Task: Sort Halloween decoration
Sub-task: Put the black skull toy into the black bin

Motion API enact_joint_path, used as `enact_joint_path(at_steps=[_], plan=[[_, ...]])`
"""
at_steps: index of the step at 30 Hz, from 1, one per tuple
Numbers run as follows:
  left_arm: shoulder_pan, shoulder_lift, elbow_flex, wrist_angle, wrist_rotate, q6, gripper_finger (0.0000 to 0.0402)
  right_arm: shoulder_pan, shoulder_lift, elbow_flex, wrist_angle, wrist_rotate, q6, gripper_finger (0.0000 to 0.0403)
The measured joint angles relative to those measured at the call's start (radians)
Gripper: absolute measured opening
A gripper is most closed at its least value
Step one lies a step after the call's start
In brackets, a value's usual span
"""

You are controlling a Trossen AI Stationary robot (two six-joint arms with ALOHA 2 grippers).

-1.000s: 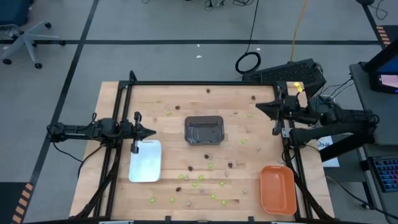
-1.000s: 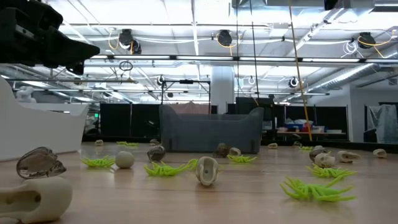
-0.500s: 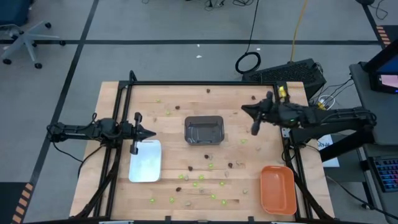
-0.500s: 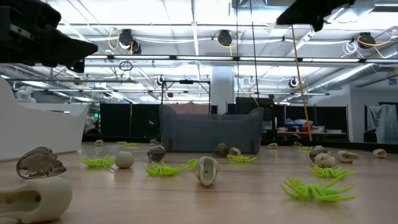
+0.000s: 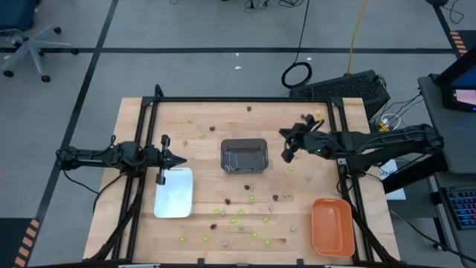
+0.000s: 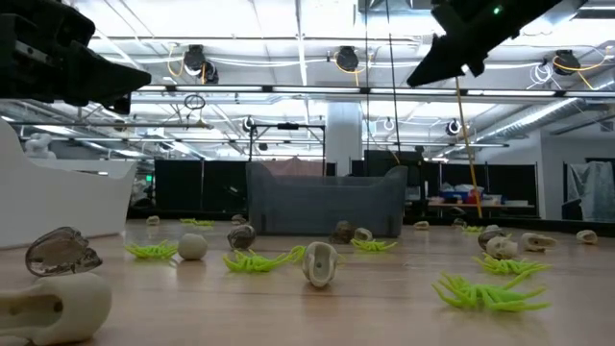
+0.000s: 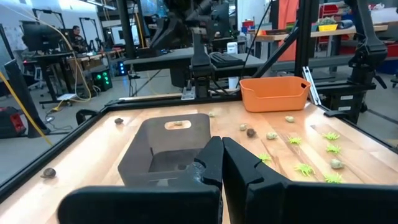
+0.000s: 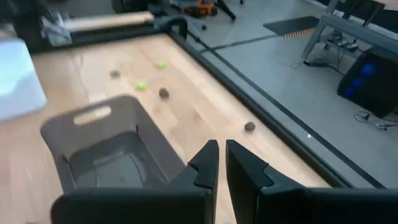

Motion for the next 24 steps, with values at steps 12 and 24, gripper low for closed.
enact_joint_path(at_steps=[12,24], plan=[[0.000,0.001,0.000,-0.003,-0.001,-0.008,0.0001,-0.009,0.115,0.001,0.201,-0.058,-0.213,0.0020],[0.000,0.006,0.000,-0.005,-0.005,-0.007,0.0001,-0.093,-0.001,0.117,0.007,-0.184,-0.138,0.0020]])
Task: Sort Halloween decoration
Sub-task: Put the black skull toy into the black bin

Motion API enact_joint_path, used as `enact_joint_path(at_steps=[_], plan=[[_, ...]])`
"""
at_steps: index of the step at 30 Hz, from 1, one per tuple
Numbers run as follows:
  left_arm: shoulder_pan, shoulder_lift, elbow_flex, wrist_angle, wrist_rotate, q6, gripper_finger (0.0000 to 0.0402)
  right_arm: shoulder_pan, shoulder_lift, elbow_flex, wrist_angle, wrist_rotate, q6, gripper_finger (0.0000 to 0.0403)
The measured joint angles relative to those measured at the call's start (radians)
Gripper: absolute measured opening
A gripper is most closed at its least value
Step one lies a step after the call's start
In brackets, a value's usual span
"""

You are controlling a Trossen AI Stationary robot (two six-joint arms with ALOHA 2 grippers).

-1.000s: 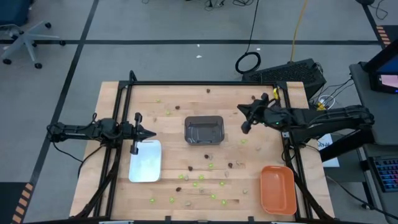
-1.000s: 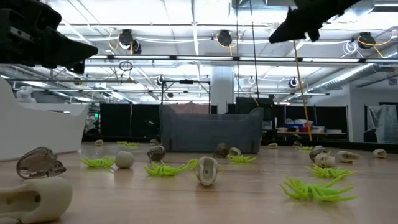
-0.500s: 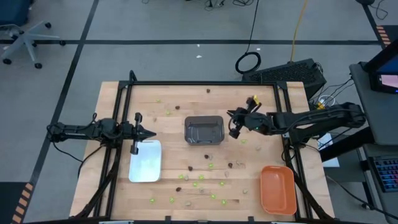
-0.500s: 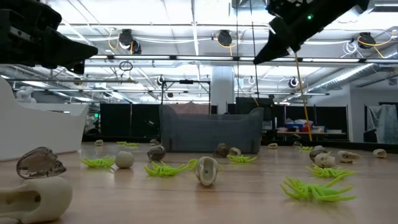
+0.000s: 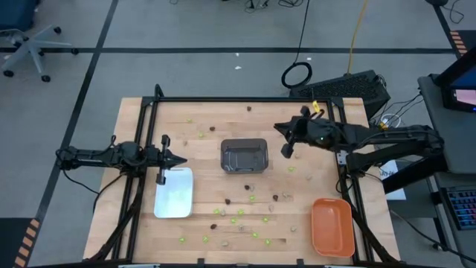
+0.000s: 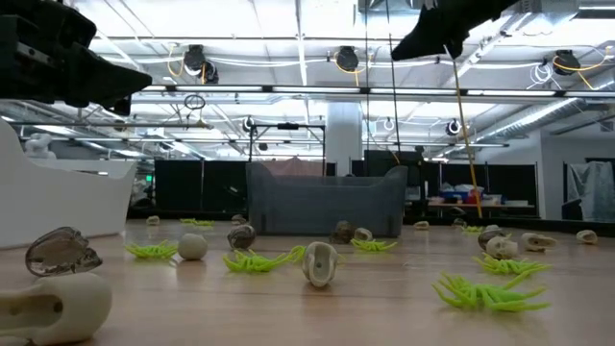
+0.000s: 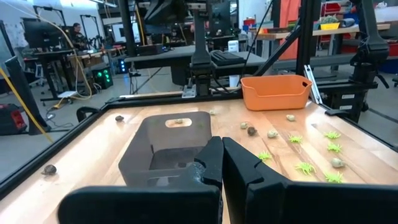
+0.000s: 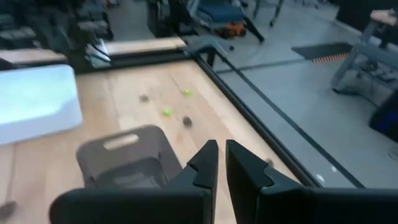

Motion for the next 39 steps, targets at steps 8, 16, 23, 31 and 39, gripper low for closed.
enact_joint_path(at_steps=[8,16,23,31,39], plan=[[0.000,0.010,0.000,0.002,-0.032,0.000,0.0001,-0.049,0.031,0.002,-0.147,-0.026,-0.016,0.0020],[0.000,0.012,0.000,0.003,-0.040,0.007,0.0001,-0.051,0.058,0.002,-0.158,-0.055,0.018,0.0020],[0.000,0.012,0.000,0.006,-0.040,-0.001,0.0001,-0.051,0.058,0.002,-0.273,-0.052,0.145,0.0020],[0.000,0.012,0.000,0.009,-0.050,-0.026,0.0001,-0.051,0.058,0.002,-0.307,-0.052,0.229,0.0020],[0.002,0.014,0.000,0.013,-0.088,-0.027,0.0001,-0.105,0.064,-0.057,-0.293,-0.027,0.222,0.0020]])
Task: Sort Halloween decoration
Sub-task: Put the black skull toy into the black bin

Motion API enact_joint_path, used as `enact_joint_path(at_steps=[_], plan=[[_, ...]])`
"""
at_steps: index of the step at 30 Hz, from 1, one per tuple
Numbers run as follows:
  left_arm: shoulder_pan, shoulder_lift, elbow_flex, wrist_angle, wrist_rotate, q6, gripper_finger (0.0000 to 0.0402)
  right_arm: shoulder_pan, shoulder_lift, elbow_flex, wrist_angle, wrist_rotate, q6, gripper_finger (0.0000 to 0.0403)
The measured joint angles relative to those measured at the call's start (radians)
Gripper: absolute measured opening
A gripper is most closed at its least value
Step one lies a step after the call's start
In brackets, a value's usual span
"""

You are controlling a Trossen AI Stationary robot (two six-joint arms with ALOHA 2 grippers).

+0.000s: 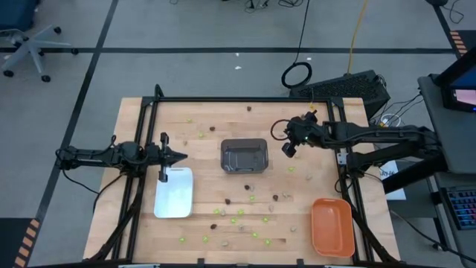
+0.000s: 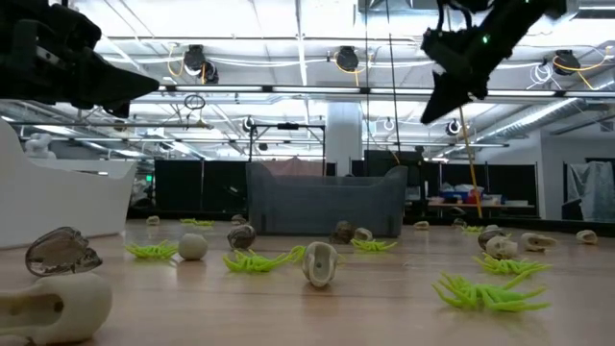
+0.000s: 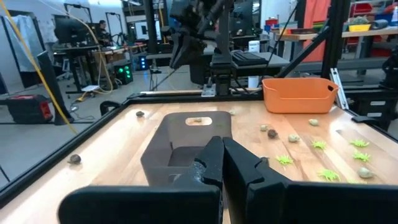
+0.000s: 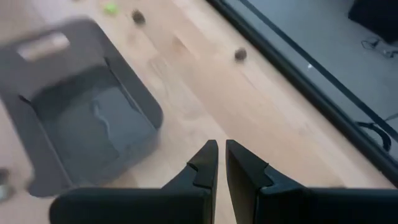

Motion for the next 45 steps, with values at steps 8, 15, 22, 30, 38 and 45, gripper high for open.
enact_joint_path(at_steps=[8,15,22,30,38,45], plan=[[0.000,0.009,0.006,0.007,-0.046,-0.076,0.0001,-0.114,0.006,-0.087,0.039,-0.057,0.052,0.0020],[0.015,0.073,0.080,-0.022,-0.087,-0.053,0.0001,-0.201,0.019,-0.088,0.030,-0.061,0.076,0.0028],[0.049,0.201,0.194,-0.087,-0.085,-0.092,0.0001,-0.310,0.113,-0.088,0.053,-0.085,0.076,0.0100],[0.111,0.390,0.282,-0.084,-0.082,-0.104,0.0001,-0.453,0.291,-0.088,0.159,-0.107,0.099,0.0190],[0.172,0.515,0.345,-0.073,-0.062,-0.103,0.0001,-0.545,0.403,-0.088,0.209,-0.104,0.080,0.0234],[0.197,0.579,0.356,-0.071,-0.049,-0.103,0.0001,-0.575,0.383,-0.087,0.213,-0.077,0.044,0.0235]])
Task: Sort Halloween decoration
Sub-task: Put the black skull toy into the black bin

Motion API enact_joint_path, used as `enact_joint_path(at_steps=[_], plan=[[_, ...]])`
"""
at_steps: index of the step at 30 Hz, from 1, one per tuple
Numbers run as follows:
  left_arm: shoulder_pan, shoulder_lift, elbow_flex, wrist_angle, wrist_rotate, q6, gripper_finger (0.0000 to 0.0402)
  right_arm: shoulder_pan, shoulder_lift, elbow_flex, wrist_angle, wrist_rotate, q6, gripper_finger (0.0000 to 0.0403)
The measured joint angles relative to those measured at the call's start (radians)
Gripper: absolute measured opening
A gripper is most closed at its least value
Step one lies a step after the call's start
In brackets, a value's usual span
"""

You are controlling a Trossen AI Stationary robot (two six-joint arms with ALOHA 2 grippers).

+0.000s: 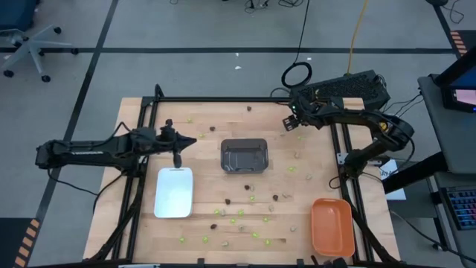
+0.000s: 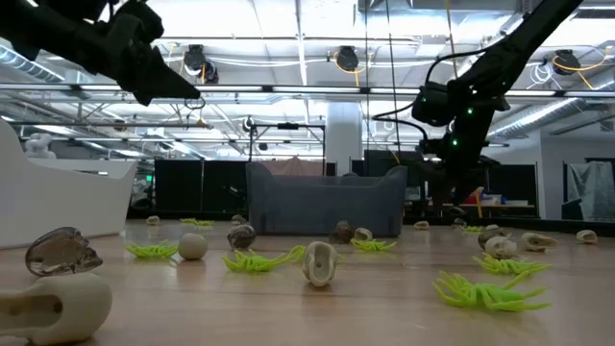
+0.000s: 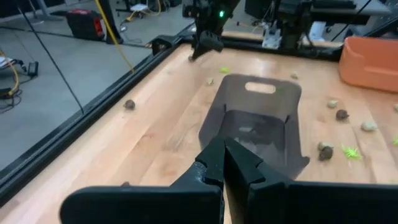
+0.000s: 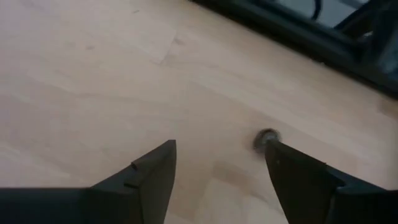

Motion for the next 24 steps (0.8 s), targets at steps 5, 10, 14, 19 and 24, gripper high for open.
enact_joint_path(at_steps=[5,10,14,19,24], plan=[[0.008,0.033,0.000,0.000,0.000,0.000,0.0001,-0.037,0.023,0.000,-0.008,-0.001,-0.019,0.0235],[0.007,0.045,0.000,0.022,0.000,0.000,0.0001,-0.053,0.059,0.000,0.000,-0.003,-0.019,0.0235],[0.007,0.045,0.000,0.025,0.000,0.021,0.0001,-0.059,0.079,0.000,-0.004,-0.006,-0.019,0.0235],[0.007,0.045,0.000,0.027,0.000,0.035,0.0001,-0.074,0.094,0.000,-0.004,-0.030,-0.022,0.0217],[0.007,0.045,0.000,0.027,0.000,0.035,0.0001,-0.103,0.131,0.003,0.005,-0.084,-0.020,0.0180]])
